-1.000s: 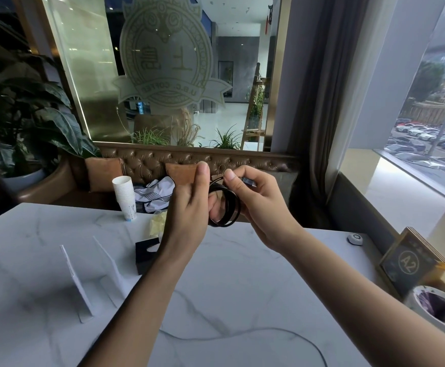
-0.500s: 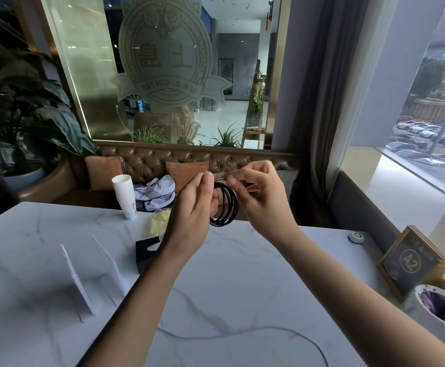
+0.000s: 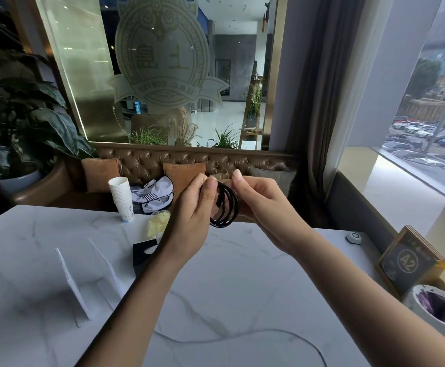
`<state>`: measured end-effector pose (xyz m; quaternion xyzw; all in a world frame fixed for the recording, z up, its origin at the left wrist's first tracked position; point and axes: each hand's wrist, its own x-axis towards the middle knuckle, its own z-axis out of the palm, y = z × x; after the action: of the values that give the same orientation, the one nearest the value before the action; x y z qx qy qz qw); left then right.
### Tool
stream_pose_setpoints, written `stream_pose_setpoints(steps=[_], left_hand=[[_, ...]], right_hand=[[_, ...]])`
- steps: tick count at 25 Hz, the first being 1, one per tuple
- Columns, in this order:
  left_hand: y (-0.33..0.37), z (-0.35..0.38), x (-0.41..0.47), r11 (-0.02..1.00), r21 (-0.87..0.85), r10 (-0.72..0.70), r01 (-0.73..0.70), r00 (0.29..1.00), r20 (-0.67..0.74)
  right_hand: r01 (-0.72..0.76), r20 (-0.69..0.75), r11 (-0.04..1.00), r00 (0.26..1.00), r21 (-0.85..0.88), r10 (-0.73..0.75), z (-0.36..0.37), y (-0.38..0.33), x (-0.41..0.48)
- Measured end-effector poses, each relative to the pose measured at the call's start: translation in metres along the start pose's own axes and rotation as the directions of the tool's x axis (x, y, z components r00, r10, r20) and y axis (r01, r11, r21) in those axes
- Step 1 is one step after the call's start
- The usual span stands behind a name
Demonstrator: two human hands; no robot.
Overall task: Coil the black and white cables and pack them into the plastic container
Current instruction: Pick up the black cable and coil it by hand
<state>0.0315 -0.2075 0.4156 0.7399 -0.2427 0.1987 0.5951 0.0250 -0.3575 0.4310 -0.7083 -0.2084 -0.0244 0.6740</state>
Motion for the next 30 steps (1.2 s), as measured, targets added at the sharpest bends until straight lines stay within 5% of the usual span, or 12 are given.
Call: stream_pose_setpoints(steps=[14,21,30], left_hand=[[0.0,0.009,0.005,0.999,-0.033,0.02,-0.021,1.0,-0.011],[-0.002,0.009,0.007,0.998,0.061,0.03,-0.03,1.0,0.008],[0.003,0.007,0.0,0.995,0.098,-0.01,-0.004,0.991,0.133]], right_hand=[[0.006,0.046,0.96,0.999,0.278,-0.02,-0.008,-0.013,-0.013],[0.218,-0.062,0.975,0.974,0.037,-0.216,-0.006,-0.006,-0.015],[0.145,-0.243,0.989,0.96,0.012,-0.138,-0.011,-0.009,-0.011]])
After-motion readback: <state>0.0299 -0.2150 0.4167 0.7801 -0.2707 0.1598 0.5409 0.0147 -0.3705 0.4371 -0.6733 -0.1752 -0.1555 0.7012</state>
